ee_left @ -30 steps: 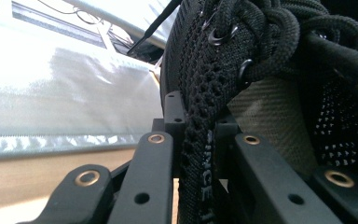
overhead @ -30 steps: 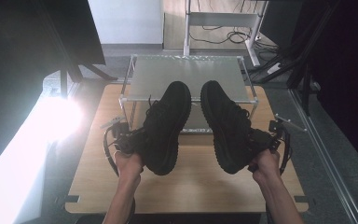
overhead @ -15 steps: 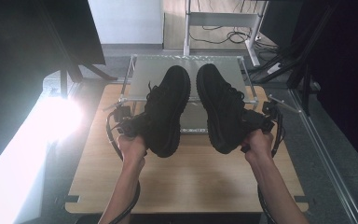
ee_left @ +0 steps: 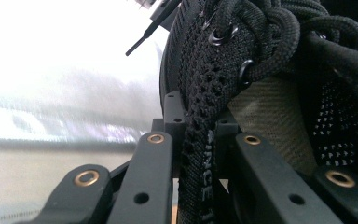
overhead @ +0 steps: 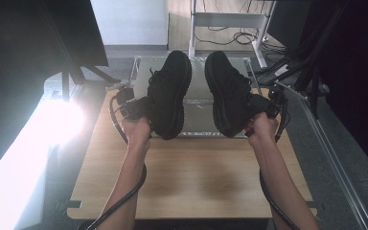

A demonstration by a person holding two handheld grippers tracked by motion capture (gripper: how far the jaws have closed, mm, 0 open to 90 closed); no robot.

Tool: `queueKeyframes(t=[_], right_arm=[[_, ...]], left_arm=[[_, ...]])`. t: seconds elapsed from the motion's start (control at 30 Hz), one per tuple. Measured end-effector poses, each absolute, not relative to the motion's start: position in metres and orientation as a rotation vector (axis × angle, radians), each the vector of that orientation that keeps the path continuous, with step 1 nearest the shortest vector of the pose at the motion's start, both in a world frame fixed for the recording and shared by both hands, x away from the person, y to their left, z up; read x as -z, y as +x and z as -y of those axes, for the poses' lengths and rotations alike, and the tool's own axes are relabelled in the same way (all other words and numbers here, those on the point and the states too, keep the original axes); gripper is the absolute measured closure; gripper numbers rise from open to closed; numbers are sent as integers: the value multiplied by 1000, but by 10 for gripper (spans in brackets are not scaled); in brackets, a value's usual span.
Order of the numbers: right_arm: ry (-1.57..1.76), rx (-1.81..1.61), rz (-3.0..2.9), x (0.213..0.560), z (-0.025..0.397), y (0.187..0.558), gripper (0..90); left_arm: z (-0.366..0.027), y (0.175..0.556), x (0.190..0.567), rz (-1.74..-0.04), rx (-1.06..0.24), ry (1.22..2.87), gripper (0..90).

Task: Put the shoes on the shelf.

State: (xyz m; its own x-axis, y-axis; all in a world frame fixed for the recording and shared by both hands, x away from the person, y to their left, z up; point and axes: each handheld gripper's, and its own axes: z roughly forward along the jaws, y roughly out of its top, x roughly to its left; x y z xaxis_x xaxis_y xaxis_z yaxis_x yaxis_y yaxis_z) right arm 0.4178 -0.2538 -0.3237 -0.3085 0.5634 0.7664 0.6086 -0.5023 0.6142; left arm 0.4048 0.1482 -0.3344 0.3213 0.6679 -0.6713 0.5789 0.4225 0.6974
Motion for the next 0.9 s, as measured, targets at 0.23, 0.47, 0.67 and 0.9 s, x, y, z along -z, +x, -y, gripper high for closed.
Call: queueKeyframes(t=[0.23, 0.47, 0.67, 0.9], right_arm=[[-1879, 1962, 1515, 322, 255, 439, 707], [-1921, 1933, 1502, 323, 247, 460, 706], [-1961, 1905, 1501, 325, 237, 476, 706], [-2005, 1886, 1513, 324, 230, 491, 706]], left_arm=[[-148, 426, 325, -1396, -99, 1228, 811], [-144, 448, 319, -1451, -103, 1216, 810], [-141, 463, 314, -1490, -129, 1219, 808], [-138, 478, 313, -1519, -144, 1225, 803]])
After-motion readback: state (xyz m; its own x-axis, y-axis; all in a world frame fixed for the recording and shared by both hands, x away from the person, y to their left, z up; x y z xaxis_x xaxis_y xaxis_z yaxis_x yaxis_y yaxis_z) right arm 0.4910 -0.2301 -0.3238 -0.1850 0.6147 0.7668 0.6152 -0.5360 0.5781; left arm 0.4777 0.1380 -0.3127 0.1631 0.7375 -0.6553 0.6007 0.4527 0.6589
